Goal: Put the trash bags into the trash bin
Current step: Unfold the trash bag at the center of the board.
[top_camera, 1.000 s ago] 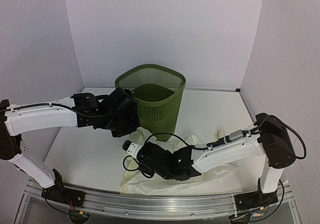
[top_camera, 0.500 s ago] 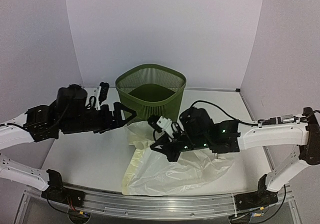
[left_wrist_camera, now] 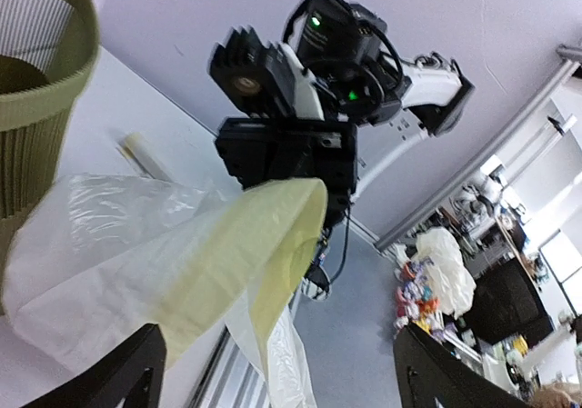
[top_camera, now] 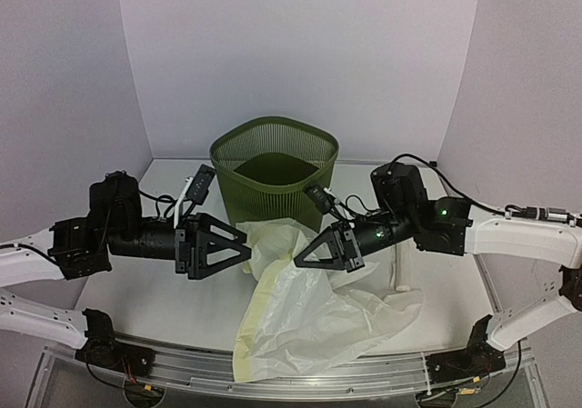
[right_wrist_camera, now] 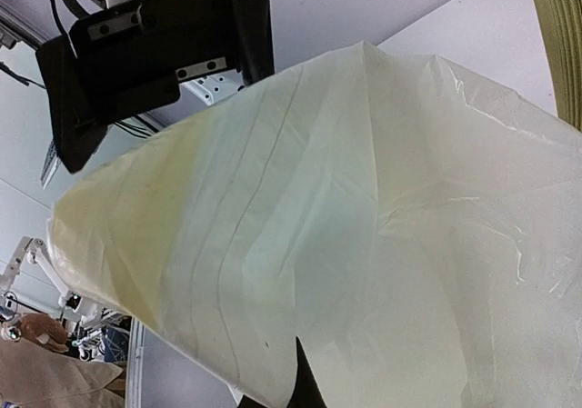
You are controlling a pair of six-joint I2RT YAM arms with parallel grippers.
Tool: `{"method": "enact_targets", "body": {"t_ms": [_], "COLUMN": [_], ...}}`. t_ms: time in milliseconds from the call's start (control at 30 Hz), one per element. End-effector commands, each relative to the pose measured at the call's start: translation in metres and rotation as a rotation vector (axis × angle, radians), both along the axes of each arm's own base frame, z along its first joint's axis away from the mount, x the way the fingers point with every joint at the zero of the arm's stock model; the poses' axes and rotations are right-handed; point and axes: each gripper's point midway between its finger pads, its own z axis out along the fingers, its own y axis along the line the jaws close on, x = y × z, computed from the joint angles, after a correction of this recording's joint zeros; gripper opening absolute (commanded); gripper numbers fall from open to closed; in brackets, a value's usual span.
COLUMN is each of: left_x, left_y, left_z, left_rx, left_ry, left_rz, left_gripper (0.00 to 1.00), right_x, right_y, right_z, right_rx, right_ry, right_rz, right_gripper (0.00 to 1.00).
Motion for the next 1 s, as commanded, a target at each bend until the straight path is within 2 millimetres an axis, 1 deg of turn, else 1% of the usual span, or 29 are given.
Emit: {"method": "enact_targets", "body": {"t_ms": [0, 100, 133, 233, 300, 433, 533, 600, 667, 767, 867, 967], "left_x": [-0.027, -0.022, -0.018, -0.009, -0.01, -0.004, 0.003, 0.004, 0.0, -0.009, -0.015, -0.016], "left_y": [-0.02, -0.027, -0.03, -0.038, -0.043, -0.049, -0.045, -0.041, -0.038, -0.036, -0.037, -0.038], "left_z": [0.026, 0.021, 0.019, 0.007, 0.001, -0.011, -0.015, -0.015, -0.014, -0.018, -0.029, -0.038], "left_rx": [-0.114, -0.105, -0.092, -0.037, -0.022, 0.023, 0.035, 0.029, 0.014, 0.017, 0.05, 0.08], "left_ry": [-0.111, -0.099, -0.089, -0.057, -0.042, -0.009, -0.009, -0.013, -0.019, 0.0, 0.04, 0.07], "left_rz": [-0.217, -0.21, -0.196, -0.17, -0.189, -0.172, -0.115, -0.099, -0.114, -0.159, -0.194, -0.202], "left_gripper": [0.78, 0.63, 0.61, 0.58, 0.54, 0.46, 0.44, 0.43, 0.43, 0.43, 0.41, 0.4], "right_x": [0.004, 0.013, 0.013, 0.015, 0.017, 0.012, 0.008, 0.004, 0.003, 0.003, 0.003, 0.002], "right_y": [0.003, 0.006, 0.007, 0.009, 0.009, 0.01, 0.009, 0.008, 0.007, 0.007, 0.007, 0.008], "right_z": [0.006, -0.001, -0.001, -0.003, -0.004, 0.003, 0.007, 0.012, 0.014, 0.016, 0.021, 0.026], "right_rx": [-0.021, -0.066, -0.069, -0.076, -0.08, -0.06, -0.047, -0.033, -0.028, -0.025, -0.014, -0.004], "right_ry": [0.07, 0.082, 0.088, 0.091, 0.089, 0.088, 0.082, 0.082, 0.079, 0.071, 0.068, 0.063], "right_rz": [-0.021, -0.061, -0.059, -0.069, -0.076, -0.042, -0.02, 0.0, 0.001, -0.002, 0.007, 0.009], "right_gripper": [0.0, 0.0, 0.0, 0.0, 0.0, 0.0, 0.0, 0.0, 0.0, 0.0, 0.0, 0.0]}}
